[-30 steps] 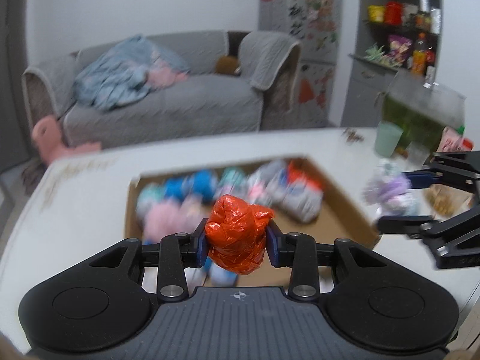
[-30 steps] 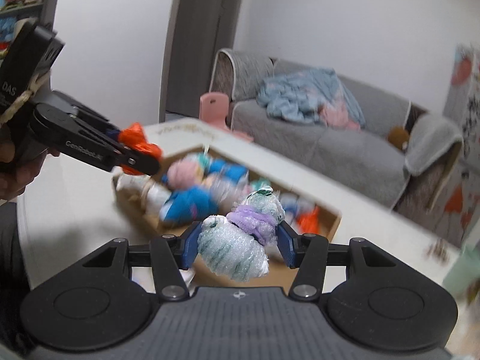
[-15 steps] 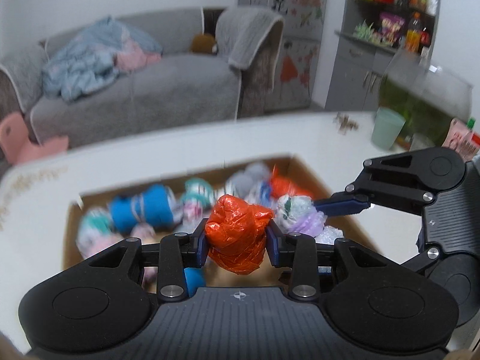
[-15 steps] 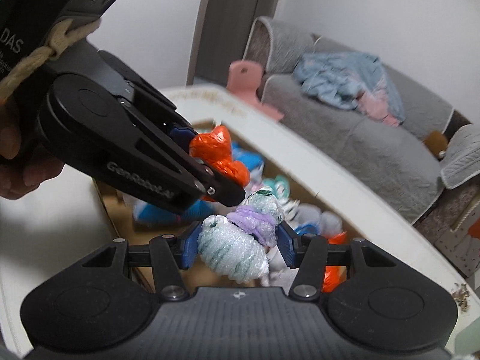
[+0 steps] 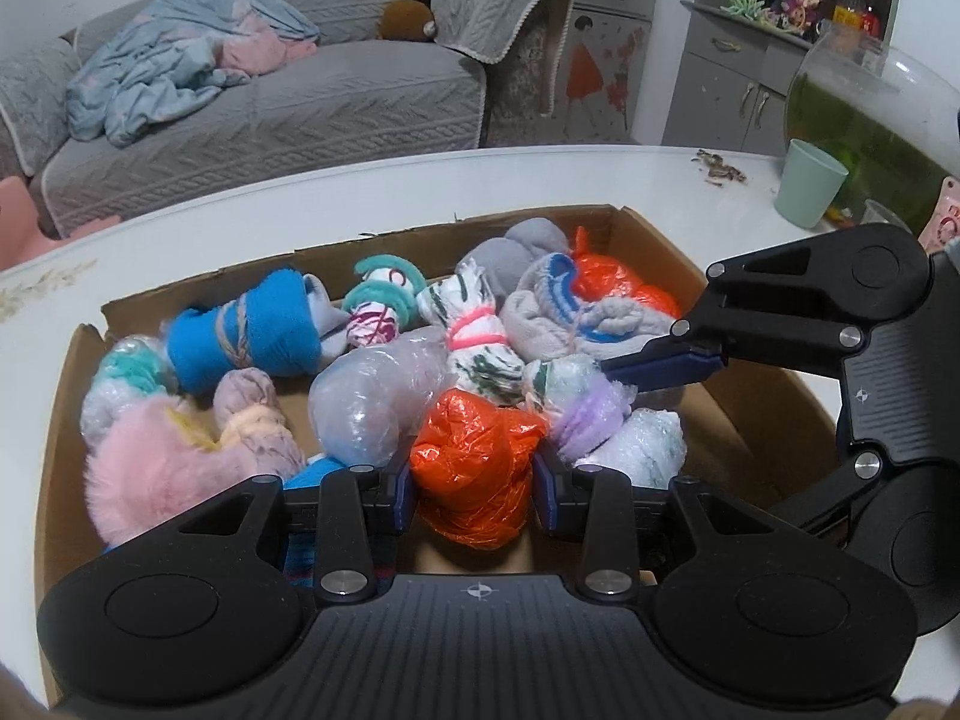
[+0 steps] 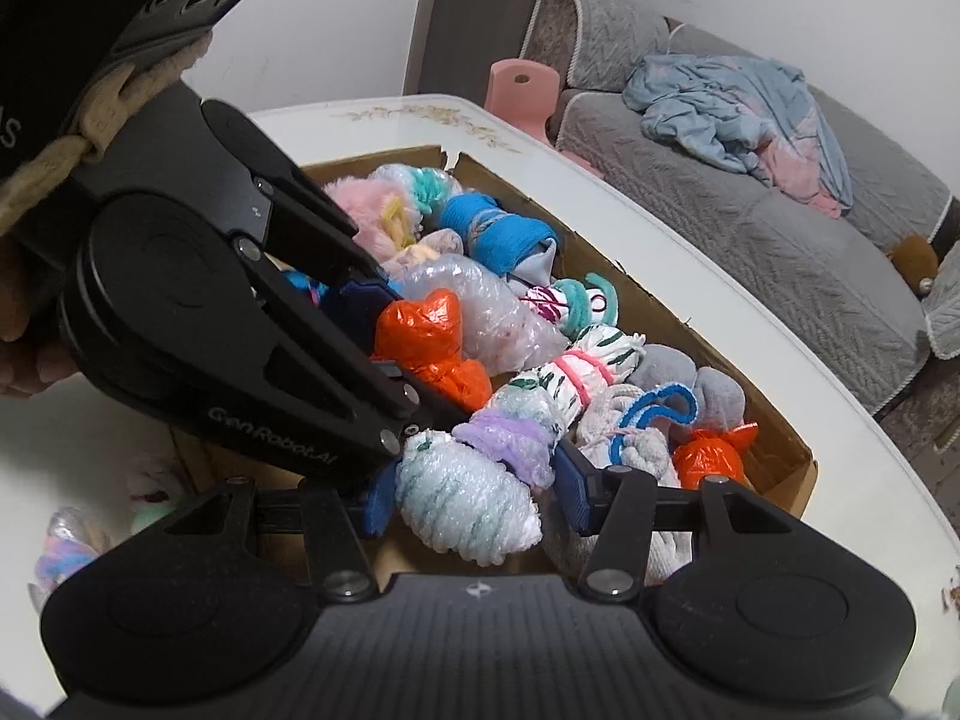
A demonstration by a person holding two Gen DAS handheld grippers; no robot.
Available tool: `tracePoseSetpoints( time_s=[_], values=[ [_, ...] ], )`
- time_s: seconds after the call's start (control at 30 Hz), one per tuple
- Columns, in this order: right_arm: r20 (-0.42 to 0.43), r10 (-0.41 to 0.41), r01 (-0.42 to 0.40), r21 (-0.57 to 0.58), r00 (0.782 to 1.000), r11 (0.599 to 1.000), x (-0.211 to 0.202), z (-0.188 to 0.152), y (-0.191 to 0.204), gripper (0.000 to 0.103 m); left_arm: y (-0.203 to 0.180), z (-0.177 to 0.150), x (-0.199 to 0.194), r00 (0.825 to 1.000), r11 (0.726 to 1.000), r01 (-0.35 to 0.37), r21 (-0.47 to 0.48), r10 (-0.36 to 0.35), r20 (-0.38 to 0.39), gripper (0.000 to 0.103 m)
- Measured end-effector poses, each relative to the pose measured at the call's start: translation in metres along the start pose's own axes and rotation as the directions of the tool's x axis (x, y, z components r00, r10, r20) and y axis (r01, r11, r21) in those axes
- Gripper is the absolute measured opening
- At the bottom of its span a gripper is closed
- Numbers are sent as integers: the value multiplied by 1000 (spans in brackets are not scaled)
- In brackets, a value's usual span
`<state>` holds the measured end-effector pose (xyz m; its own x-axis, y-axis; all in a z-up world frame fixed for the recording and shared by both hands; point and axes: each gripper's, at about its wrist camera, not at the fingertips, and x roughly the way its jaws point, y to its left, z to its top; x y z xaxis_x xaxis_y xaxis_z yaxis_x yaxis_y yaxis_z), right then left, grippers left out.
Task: Organize objects
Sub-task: 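Lower both bundles into the box and open both grippers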
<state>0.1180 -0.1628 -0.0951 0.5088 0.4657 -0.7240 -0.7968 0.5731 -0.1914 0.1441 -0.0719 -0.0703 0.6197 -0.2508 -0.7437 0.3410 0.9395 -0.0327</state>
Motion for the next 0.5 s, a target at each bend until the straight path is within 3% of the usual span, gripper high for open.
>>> tracePoseSetpoints(
  time_s=[0.33, 0.43, 0.47, 0.5],
  values=[
    [-37, 3, -3, -14, 999, 1000, 13, -2, -5, 50, -5, 1, 9, 999, 998, -50, 44, 50, -18, 46],
    [-40, -4, 4, -4, 999, 1000, 11, -3, -4, 51, -4, 1, 8, 998, 998, -50, 40, 51, -26, 51],
    [-40, -7, 7, -4, 999, 1000, 10, -3, -4, 53, -4, 2, 7, 998, 998, -51, 38, 52, -26, 58],
    [-38, 4, -4, -1, 999, 1000, 9, -4, -3, 64, -4, 2, 7, 998, 998, -56, 37, 57, -24, 65]
  ],
)
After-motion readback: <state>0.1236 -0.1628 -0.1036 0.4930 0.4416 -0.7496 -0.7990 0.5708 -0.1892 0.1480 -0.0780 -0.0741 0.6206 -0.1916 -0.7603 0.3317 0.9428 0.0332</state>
